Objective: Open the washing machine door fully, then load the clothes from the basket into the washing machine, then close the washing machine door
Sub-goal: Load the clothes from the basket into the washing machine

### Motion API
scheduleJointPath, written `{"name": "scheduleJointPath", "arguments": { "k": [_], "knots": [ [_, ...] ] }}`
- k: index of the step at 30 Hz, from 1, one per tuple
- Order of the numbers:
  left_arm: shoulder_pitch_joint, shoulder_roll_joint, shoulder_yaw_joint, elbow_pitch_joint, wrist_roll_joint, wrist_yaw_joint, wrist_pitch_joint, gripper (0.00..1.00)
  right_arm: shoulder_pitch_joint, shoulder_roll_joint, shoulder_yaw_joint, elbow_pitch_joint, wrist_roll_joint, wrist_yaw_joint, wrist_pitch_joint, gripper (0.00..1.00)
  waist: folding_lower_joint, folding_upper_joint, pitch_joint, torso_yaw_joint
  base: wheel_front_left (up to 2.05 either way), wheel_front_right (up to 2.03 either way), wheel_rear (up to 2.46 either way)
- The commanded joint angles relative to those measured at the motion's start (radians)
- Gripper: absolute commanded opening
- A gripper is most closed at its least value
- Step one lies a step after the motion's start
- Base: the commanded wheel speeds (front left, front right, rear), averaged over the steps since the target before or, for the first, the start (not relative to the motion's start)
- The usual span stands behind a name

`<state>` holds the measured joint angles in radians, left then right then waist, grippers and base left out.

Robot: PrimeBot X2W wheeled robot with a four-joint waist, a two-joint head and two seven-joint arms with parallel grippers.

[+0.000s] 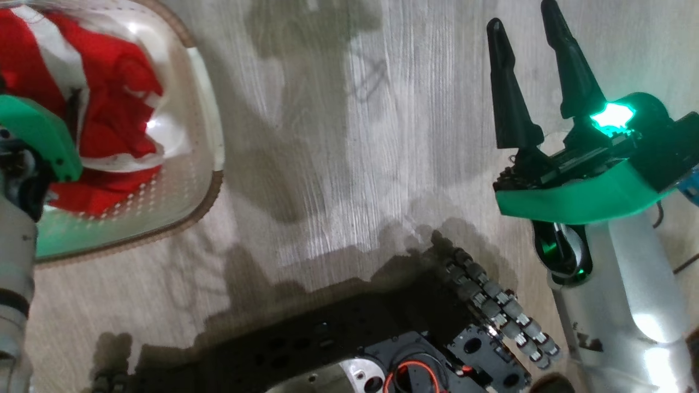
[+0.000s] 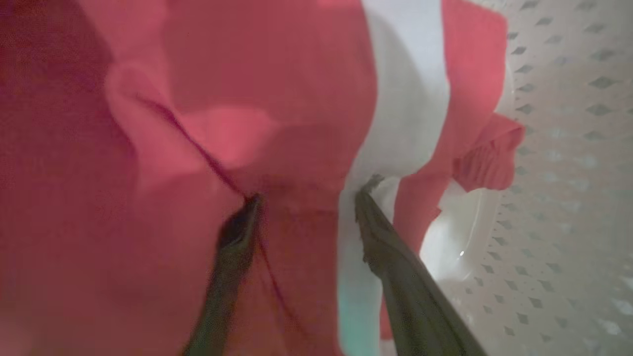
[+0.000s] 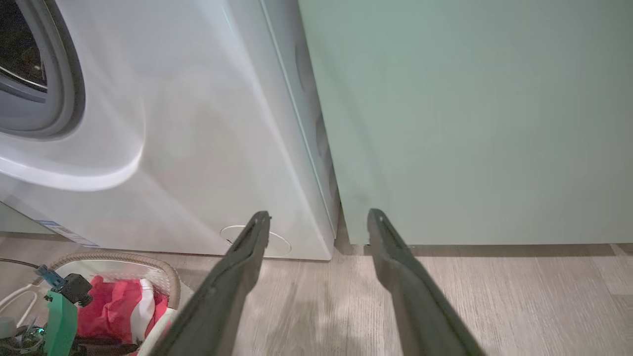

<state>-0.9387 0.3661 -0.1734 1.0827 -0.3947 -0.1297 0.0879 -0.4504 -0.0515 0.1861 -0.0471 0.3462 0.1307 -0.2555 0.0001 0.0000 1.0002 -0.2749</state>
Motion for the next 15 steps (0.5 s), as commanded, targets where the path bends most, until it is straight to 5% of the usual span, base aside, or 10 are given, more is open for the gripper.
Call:
{"name": "scheduleJointPath", "arguments": {
  "k": [1,7,8,9,15],
  "knots": [
    [0.006,0.054,0.009,0.008,0.005,-0.001,0.009,1.00,0.031,0.001,0.013,-0.036,0.007,0.000,-0.006,1.00,-0.0001,0.0000,0.022,-0.022,0.00,0.00,0.00],
    [-0.036,0.069,-0.008,0.076,0.009,-0.001,0.045,0.98,0.033,0.001,0.000,-0.049,0.006,0.000,-0.006,1.00,-0.0001,0.0000,0.034,-0.035,0.00,0.00,0.00],
    [-0.040,0.067,-0.009,0.085,0.007,-0.001,0.046,0.60,0.034,0.001,-0.002,-0.050,0.006,0.000,-0.006,1.00,-0.0001,0.0000,0.032,-0.035,0.00,0.00,0.00],
    [-0.043,0.067,-0.016,0.092,0.012,-0.001,0.048,0.00,0.036,0.001,-0.004,-0.050,0.005,0.000,-0.006,1.00,-0.0001,0.0000,0.029,-0.036,0.00,0.00,0.00],
    [-0.050,0.050,-0.037,0.126,0.020,0.007,0.020,0.00,0.042,0.001,-0.016,-0.041,0.003,0.000,-0.006,1.00,-0.0001,0.0000,-0.008,-0.022,0.00,0.00,0.00]
  ]
}}
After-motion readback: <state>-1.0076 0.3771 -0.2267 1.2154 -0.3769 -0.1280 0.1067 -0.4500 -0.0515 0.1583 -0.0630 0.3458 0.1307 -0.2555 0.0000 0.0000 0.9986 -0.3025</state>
